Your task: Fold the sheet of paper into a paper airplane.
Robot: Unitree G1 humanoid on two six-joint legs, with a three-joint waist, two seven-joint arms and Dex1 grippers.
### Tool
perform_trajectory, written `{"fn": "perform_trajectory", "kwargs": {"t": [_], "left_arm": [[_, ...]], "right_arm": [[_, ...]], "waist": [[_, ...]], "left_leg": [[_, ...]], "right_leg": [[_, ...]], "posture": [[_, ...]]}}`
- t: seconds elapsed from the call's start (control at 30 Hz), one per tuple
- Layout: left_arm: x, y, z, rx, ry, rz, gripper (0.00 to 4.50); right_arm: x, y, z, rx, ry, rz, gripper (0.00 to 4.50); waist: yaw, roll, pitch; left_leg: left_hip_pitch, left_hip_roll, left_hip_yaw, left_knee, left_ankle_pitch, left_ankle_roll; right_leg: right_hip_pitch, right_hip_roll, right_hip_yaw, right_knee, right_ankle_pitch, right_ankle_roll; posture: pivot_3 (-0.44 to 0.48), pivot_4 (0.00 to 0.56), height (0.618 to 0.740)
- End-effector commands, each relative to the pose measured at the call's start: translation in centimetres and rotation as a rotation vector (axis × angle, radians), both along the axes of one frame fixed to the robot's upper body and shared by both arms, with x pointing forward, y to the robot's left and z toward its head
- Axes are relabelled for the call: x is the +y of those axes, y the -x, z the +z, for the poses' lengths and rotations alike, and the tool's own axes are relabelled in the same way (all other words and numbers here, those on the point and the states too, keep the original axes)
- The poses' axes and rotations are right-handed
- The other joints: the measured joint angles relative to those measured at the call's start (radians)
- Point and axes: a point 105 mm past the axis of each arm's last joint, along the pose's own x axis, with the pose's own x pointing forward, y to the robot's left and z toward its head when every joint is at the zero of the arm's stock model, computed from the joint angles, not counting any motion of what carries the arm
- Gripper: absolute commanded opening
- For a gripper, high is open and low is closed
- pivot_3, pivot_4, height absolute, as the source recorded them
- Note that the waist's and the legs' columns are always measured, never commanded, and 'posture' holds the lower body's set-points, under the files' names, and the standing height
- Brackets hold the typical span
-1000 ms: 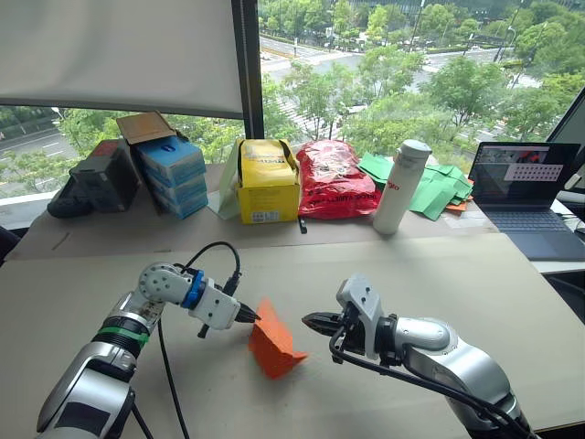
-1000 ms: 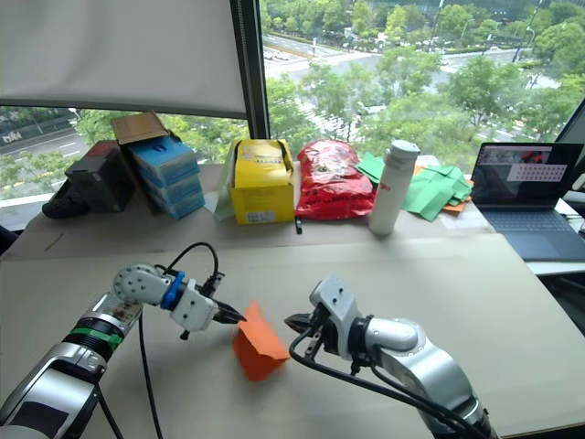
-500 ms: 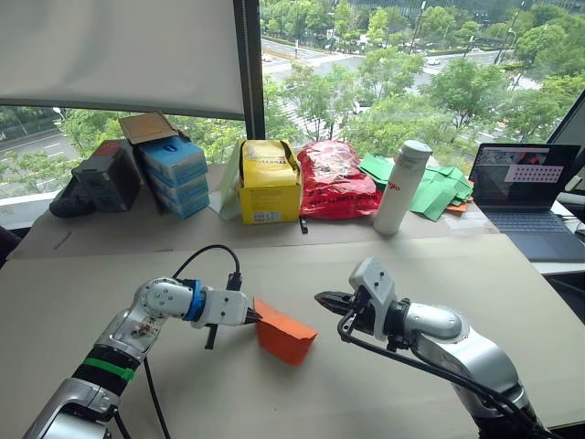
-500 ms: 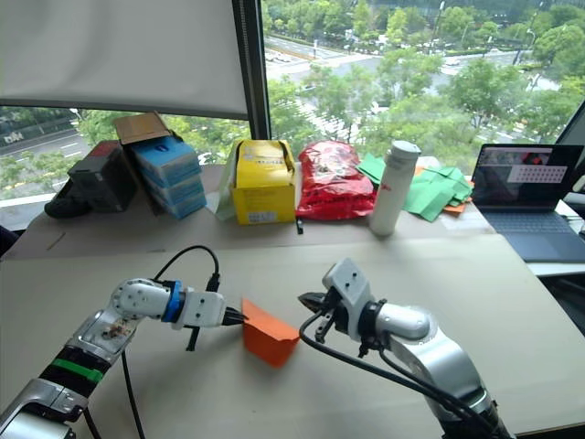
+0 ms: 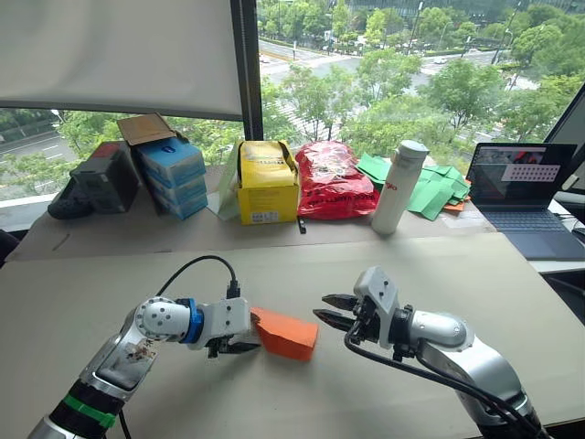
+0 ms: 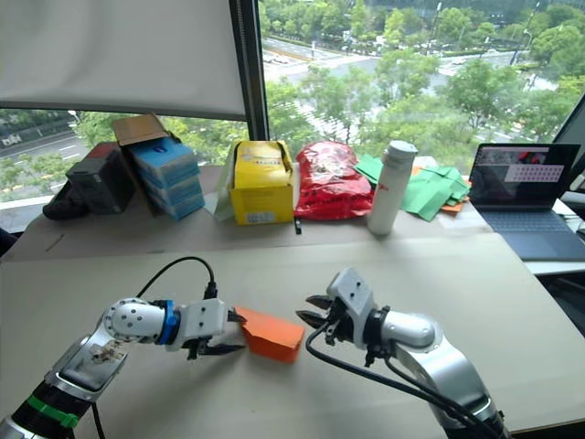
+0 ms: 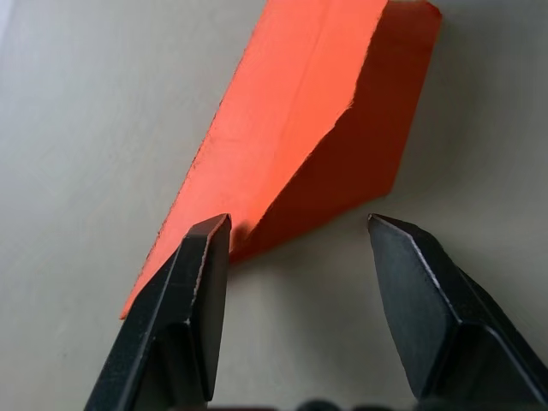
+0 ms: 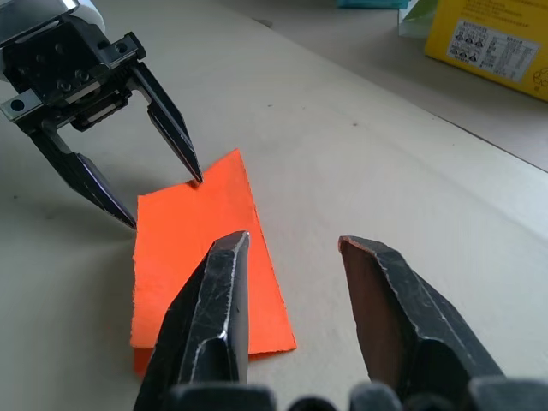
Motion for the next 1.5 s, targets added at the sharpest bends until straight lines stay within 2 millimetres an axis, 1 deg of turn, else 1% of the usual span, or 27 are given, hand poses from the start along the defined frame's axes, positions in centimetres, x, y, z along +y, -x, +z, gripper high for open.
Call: {"fn": "perform_trajectory", "kwargs": {"t": [0.03, 0.13, 0.17, 0.23, 0.37, 0.43, 0.57, 0.63, 0.73, 0.8, 0.83, 0.9, 1.03, 1.1, 1.17, 1.27, 1.33, 1.5], "left_arm": [[1.3, 0.3, 2.8, -0.007, 0.110, 0.074, 2.56], [2.4, 1.3, 3.0, 0.069, 0.184, 0.132, 2.56], [2.8, 1.5, 2.9, 0.089, 0.202, 0.160, 2.56], [3.5, 1.8, 2.5, 0.108, 0.194, 0.201, 2.56], [3.6, 1.4, 3.8, 0.103, 0.255, 0.259, 2.56], [3.5, 1.3, 4.4, 0.101, 0.264, 0.273, 2.56], [3.4, 1.2, 5.4, 0.110, 0.292, 0.293, 2.56], [3.5, 1.2, 5.5, 0.118, 0.301, 0.304, 2.56], [3.7, 0.8, 5.4, 0.125, 0.316, 0.331, 2.56], [3.7, 0.5, 5.3, 0.133, 0.331, 0.346, 2.56], [3.7, 0.4, 5.2, 0.136, 0.336, 0.351, 2.56], [3.7, 0.1, 5.1, 0.137, 0.354, 0.364, 2.56], [3.7, -0.4, 4.7, 0.150, 0.413, 0.403, 2.56], [3.8, -0.7, 4.9, 0.158, 0.466, 0.420, 2.56], [4.3, -1.1, 5.3, 0.176, 0.526, 0.443, 2.56], [5.0, -1.4, 5.4, 0.192, 0.568, 0.463, 2.56], [5.4, -1.4, 5.3, 0.213, 0.600, 0.472, 2.56], [5.4, -0.8, 4.4, 0.241, 0.600, 0.465, 2.56]], "right_arm": [[1.3, 2.6, 1.1, -0.133, 0.018, 0.144, 3.36], [2.4, 3.1, -0.1, -0.211, 0.075, 0.175, 4.39], [2.6, 3.1, -0.5, -0.227, 0.091, 0.181, 4.47], [3.0, 3.0, -1.2, -0.244, 0.105, 0.181, 4.47], [3.0, 1.8, -1.7, -0.284, 0.117, 0.126, 4.47], [2.9, 1.2, -2.3, -0.295, 0.133, 0.105, 3.96], [2.9, 0.9, -3.0, -0.300, 0.148, 0.114, 2.66], [2.9, 1.0, -3.1, -0.300, 0.147, 0.124, 1.88], [3.3, 1.2, -3.1, -0.311, 0.136, 0.142, 0.95], [3.6, 1.4, -2.9, -0.319, 0.130, 0.163, 0.20], [3.7, 1.5, -2.9, -0.321, 0.129, 0.172, 0.01], [3.8, 1.6, -2.9, -0.328, 0.130, 0.190, 0.01], [3.9, 1.4, -3.7, -0.352, 0.179, 0.253, 0.01], [4.0, 1.3, -3.3, -0.385, 0.182, 0.293, 0.01], [4.0, 1.3, -2.4, -0.449, 0.181, 0.356, 0.01], [4.1, 1.2, -1.9, -0.523, 0.211, 0.453, 0.01], [4.0, 1.1, -2.3, -0.583, 0.271, 0.543, 0.01], [3.5, 0.8, -3.6, -0.612, 0.312, 0.639, 0.01]], "waist": [[0.000, 0.000, 0.000], [-0.005, 0.000, 0.000], [-0.004, 0.000, 0.000], [-0.002, 0.000, 0.000], [0.007, 0.000, 0.000], [0.008, 0.000, 0.000], [0.008, 0.000, 0.000], [0.008, 0.000, 0.000], [0.003, 0.000, 0.000], [0.002, 0.000, 0.000], [0.002, 0.000, 0.000], [0.002, 0.000, 0.000], [0.000, 0.000, 0.000], [0.000, 0.000, 0.000], [0.000, 0.000, 0.000], [-0.003, 0.000, 0.000], [-0.004, 0.000, 0.000], [-0.002, 0.000, 0.000]], "left_leg": [[0.000, 0.000, 0.000, 0.000, 0.000, 0.000], [0.002, 0.001, 0.000, 0.000, 0.000, -0.001], [0.002, 0.001, 0.001, 0.000, 0.000, -0.002], [0.003, 0.001, 0.001, 0.000, 0.001, -0.003], [0.004, 0.001, 0.000, 0.000, 0.001, -0.003], [0.006, 0.000, 0.001, 0.000, 0.000, -0.003], [0.006, 0.000, 0.001, 0.000, 0.001, -0.005], [0.005, 0.000, 0.001, -0.001, 0.001, -0.005], [0.006, 0.001, 0.001, -0.001, 0.001, -0.006], [0.006, 0.001, 0.001, -0.001, 0.001, -0.006], [0.006, 0.001, 0.001, -0.001, 0.001, -0.006], [0.006, 0.001, 0.001, -0.001, 0.001, -0.006], [0.006, 0.001, 0.001, -0.001, 0.001, -0.006], [0.006, 0.001, 0.001, -0.001, 0.001, -0.006], [0.006, 0.001, 0.001, -0.001, 0.002, -0.007], [0.006, 0.001, 0.001, -0.001, 0.002, -0.007], [0.006, 0.001, 0.001, -0.001, 0.002, -0.007], [0.007, 0.001, 0.001, -0.001, 0.001, -0.007]], "right_leg": [[0.000, 0.000, 0.000, 0.000, 0.000, 0.000], [0.001, 0.000, 0.000, 0.000, 0.000, 0.000], [0.001, 0.000, 0.000, 0.000, 0.000, 0.000], [0.001, 0.000, 0.000, 0.000, 0.000, 0.000], [0.001, 0.001, -0.001, 0.000, 0.000, 0.000], [0.002, 0.001, 0.000, -0.001, 0.000, 0.000], [0.002, 0.001, 0.000, -0.002, 0.000, 0.000], [0.002, 0.001, 0.000, -0.001, 0.000, 0.000], [0.003, 0.001, 0.001, -0.001, 0.000, 0.000], [0.003, 0.001, 0.001, -0.001, 0.000, -0.001], [0.003, 0.001, 0.001, -0.001, 0.000, -0.001], [0.003, 0.001, 0.000, -0.001, 0.000, -0.001], [0.003, 0.001, 0.000, -0.001, 0.000, -0.001], [0.003, 0.001, 0.000, -0.001, 0.000, -0.001], [0.003, 0.001, 0.000, 0.000, 0.000, -0.001], [0.003, 0.001, 0.000, 0.000, 0.000, -0.001], [0.003, 0.001, 0.000, 0.000, 0.000, -0.001], [0.003, 0.001, 0.000, -0.001, 0.000, -0.001]], "posture": [[0.000, 0.150, 0.740], [0.000, 0.150, 0.740], [0.000, 0.150, 0.740], [0.000, 0.150, 0.740], [0.000, 0.150, 0.740], [0.000, 0.150, 0.740], [0.000, 0.150, 0.740], [0.000, 0.150, 0.740], [0.000, 0.150, 0.740], [0.000, 0.150, 0.740], [0.000, 0.150, 0.740], [0.000, 0.150, 0.740], [0.000, 0.150, 0.740], [0.000, 0.150, 0.740], [0.000, 0.150, 0.740], [0.000, 0.150, 0.740], [0.000, 0.150, 0.740], [0.000, 0.150, 0.740]]}}
